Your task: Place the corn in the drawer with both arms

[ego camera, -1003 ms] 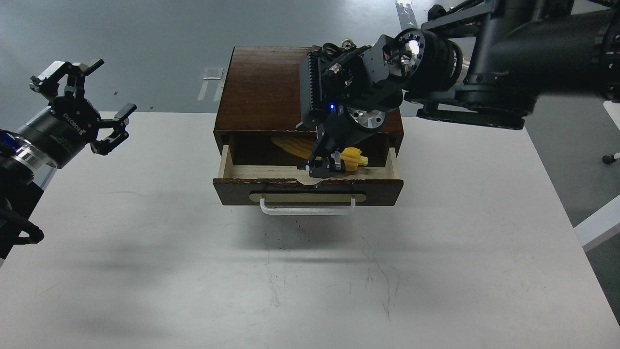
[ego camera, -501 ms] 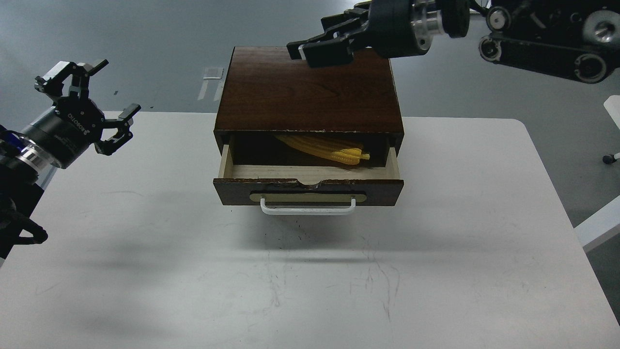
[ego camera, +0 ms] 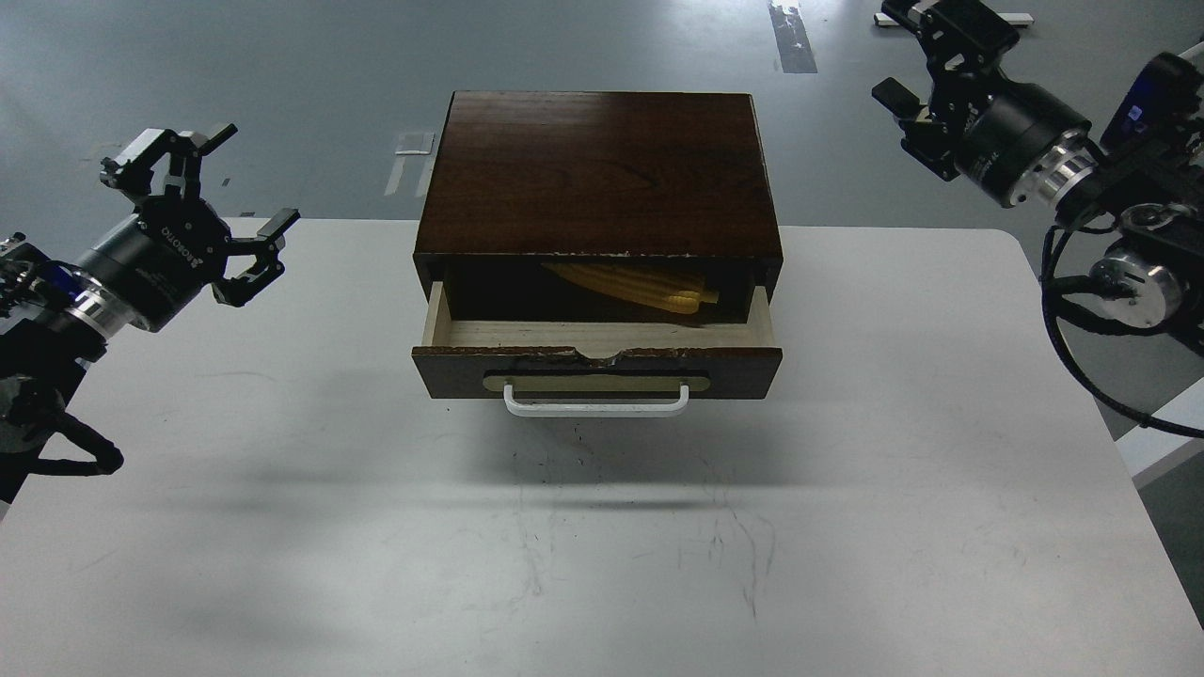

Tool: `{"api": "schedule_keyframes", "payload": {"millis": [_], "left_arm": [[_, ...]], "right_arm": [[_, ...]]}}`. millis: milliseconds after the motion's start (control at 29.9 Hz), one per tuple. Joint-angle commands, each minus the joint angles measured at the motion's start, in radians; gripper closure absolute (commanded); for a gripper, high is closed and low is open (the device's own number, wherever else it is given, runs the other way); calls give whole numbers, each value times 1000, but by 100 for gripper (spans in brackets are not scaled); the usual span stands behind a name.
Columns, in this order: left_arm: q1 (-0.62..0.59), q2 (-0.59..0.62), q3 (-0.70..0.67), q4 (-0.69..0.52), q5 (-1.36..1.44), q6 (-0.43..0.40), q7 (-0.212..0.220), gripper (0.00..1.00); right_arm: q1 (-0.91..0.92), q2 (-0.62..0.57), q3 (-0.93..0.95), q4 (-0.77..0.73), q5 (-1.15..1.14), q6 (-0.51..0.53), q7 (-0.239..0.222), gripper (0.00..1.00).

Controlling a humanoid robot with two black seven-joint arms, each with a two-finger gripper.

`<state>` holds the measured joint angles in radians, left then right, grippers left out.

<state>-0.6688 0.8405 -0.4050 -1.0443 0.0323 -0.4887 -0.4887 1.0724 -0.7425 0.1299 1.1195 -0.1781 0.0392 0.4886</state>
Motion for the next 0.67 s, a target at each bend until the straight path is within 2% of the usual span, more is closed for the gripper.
{"api": "schedule_keyframes", "payload": {"millis": [0, 267, 635], "left_arm": [[8, -17, 0, 7, 1, 0, 0, 2], [21, -31, -3, 10, -3, 0, 0, 2], [44, -50, -24, 10, -5, 0, 0, 2]], "right_arm": [[-133, 14, 91, -21, 86, -1, 0, 4], [-282, 107, 184, -64, 112, -1, 0, 0], [-307, 173, 195, -76, 109, 7, 0, 0]]}}
